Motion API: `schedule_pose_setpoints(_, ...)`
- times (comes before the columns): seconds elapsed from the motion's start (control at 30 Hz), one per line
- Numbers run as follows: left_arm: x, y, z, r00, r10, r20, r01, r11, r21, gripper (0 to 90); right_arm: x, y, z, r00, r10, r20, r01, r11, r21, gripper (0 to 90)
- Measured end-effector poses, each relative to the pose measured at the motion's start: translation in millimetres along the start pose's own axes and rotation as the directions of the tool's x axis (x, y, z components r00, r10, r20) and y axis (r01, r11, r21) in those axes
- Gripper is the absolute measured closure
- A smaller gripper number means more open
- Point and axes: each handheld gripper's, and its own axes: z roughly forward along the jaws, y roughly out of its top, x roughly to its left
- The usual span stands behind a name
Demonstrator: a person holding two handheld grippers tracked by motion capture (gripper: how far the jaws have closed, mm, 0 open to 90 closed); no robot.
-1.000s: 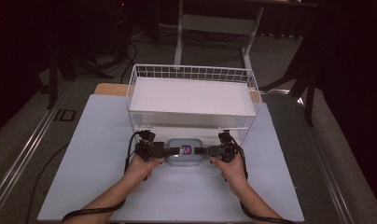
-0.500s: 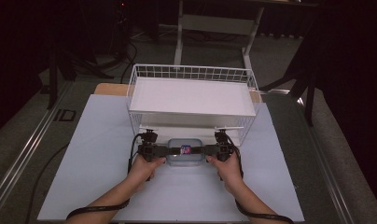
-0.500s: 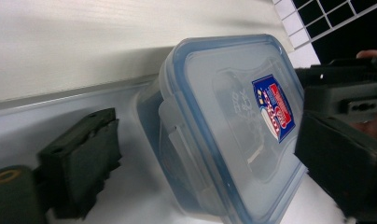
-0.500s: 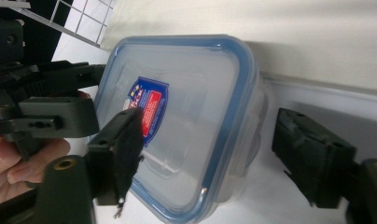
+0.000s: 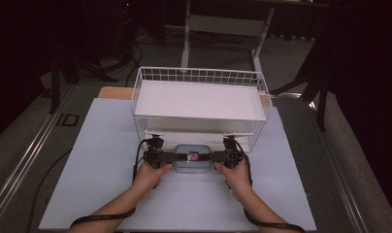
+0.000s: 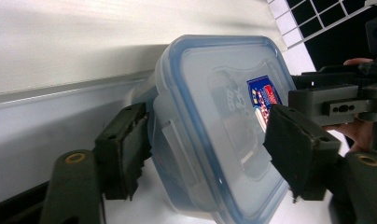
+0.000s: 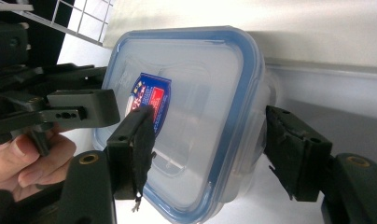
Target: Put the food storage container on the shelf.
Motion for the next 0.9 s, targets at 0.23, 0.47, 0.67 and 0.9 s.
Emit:
schedule_pose_setpoints(0.23, -14.5, -4.3, -4.9, 0.9945, 0.093, -0.047, -0.092, 0.9955, 0.025, 34.0, 8.9, -11.4, -5.7, 0.9965, -0.074, 0.039, 0.075, 0.997, -0.03, 36.8)
schedule_pose_setpoints(0.47, -24.9, -14.2, -14.1, 0.9852, 0.153, -0.076, -0.153, 0.9882, 0.006, 40.1, 16.0, -23.0, -13.5, 0.9888, -0.138, 0.055, 0.142, 0.988, -0.056, 41.0)
schedule_pose_setpoints(0.67, -28.8, -24.4, -17.7, 0.979, 0.182, -0.092, -0.186, 0.982, -0.034, 41.6, 19.4, -32.0, -15.9, 0.9831, -0.172, 0.064, 0.177, 0.98, -0.087, 41.4)
schedule_pose_setpoints(0.9, -29.7, -27.4, -20.0, 0.9799, 0.176, -0.093, -0.181, 0.9824, -0.046, 41.9, 26.3, -37.3, -17.4, 0.9742, -0.205, 0.095, 0.215, 0.97, -0.112, 41.5)
